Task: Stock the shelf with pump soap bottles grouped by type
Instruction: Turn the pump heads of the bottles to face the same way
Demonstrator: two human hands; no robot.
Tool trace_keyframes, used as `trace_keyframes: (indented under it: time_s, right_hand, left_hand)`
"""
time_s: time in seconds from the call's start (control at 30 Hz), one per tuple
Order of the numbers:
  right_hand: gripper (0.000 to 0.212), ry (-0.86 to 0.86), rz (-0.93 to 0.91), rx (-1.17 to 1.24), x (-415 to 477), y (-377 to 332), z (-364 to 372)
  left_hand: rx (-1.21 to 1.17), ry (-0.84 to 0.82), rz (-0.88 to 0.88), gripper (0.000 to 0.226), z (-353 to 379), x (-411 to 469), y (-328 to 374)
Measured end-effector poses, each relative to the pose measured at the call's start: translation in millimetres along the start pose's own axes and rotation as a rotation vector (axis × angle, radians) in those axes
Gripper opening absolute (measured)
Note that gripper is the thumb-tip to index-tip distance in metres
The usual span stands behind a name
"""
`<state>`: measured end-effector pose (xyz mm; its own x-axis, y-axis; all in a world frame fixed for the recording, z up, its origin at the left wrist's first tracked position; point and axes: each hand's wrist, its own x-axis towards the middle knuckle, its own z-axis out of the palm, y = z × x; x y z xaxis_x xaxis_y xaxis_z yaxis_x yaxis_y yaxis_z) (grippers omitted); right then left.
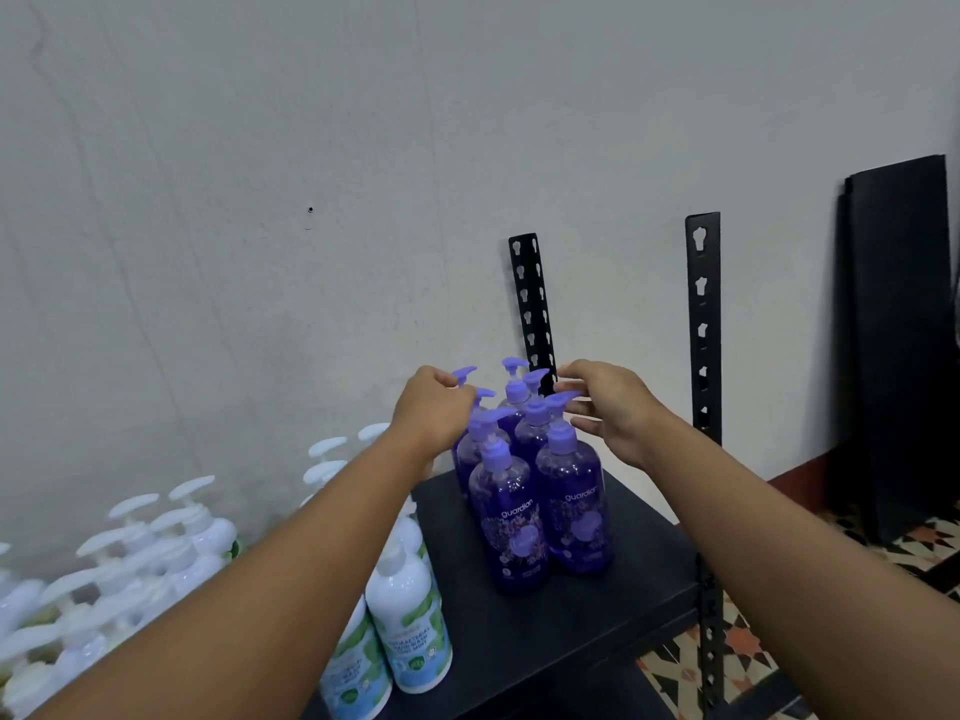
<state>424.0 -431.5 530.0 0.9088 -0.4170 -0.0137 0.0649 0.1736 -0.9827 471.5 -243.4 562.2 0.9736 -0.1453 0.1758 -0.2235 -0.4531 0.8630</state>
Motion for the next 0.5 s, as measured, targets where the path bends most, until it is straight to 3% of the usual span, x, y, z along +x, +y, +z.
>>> trace_keyframes:
  time_s: [0.27,0.5]
  right_hand:
    - [0.027,-0.062,0.071,0.061,40,6,11]
    - [0.03,-0.125,0.08,0.038,46,8,7]
  left_hand:
    - [-0.041,-0.296,-0.099,0.042,-3,22,-10]
    - [-0.03,-0.242,-0.048,0.022,4,31,-18]
